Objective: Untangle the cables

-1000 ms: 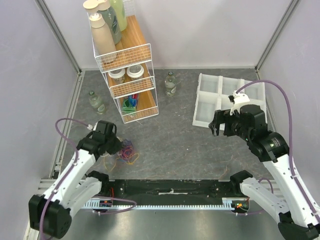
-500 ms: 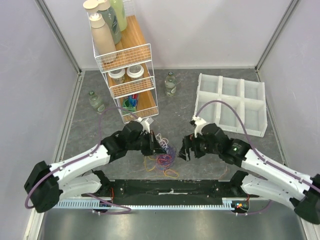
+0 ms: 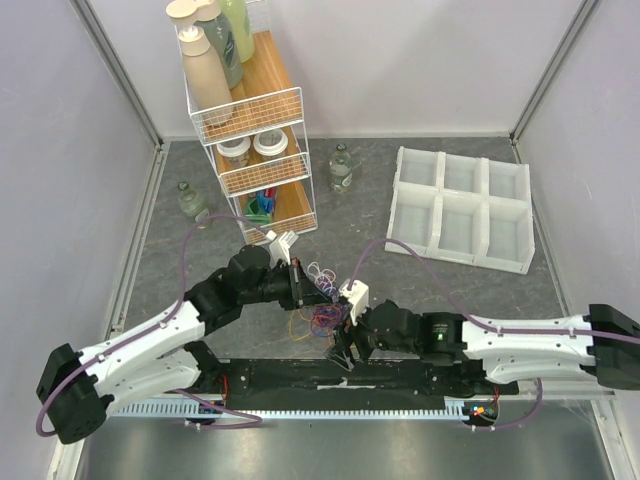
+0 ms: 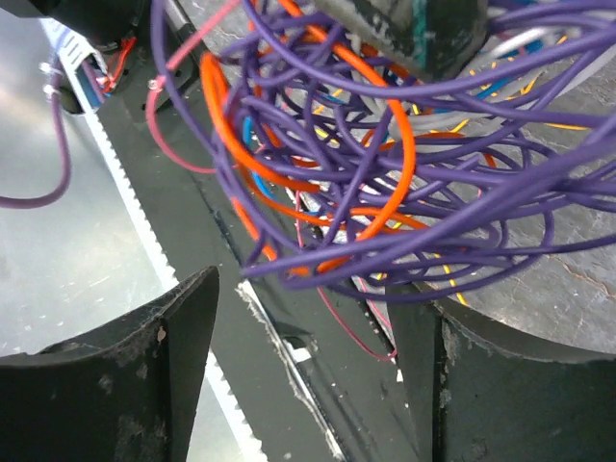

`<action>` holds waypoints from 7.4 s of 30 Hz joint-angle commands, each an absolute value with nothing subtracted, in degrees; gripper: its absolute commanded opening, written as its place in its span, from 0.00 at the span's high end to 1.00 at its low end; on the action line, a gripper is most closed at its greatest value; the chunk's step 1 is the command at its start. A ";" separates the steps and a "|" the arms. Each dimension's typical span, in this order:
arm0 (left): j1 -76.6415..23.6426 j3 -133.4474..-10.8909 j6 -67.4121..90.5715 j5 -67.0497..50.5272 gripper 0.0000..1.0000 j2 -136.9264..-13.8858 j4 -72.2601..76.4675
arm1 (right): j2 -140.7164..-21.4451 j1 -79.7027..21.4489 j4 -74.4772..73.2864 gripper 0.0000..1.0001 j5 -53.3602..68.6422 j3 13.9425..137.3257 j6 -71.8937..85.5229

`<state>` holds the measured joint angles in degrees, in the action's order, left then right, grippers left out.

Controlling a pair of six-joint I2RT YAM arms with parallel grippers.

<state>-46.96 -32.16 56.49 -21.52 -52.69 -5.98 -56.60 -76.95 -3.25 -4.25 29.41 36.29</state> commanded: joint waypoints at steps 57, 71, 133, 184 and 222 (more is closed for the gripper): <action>-46.50 -20.57 57.48 -7.83 0.54 -67.16 -1.65 | -56.77 -84.38 -28.04 1.00 -42.26 98.51 6.43; -46.67 -23.20 54.23 -6.50 0.49 -55.20 -10.55 | -66.17 -51.56 -31.55 1.00 -37.38 92.55 9.66; -46.67 -25.14 61.17 -17.32 0.37 -17.94 -23.11 | -82.71 -20.93 -21.36 1.00 -21.19 90.53 10.36; -46.58 -30.15 54.05 -16.70 0.35 -30.85 -20.39 | -74.36 -18.90 -20.13 1.00 -12.92 80.44 15.29; -46.58 -26.81 54.67 -16.96 0.36 -31.37 -19.16 | -92.56 -17.58 -25.40 0.58 -6.59 70.05 17.58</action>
<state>-46.63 -25.76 56.23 -16.67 -30.00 -20.99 -97.58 -17.61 -21.19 -3.95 66.35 19.51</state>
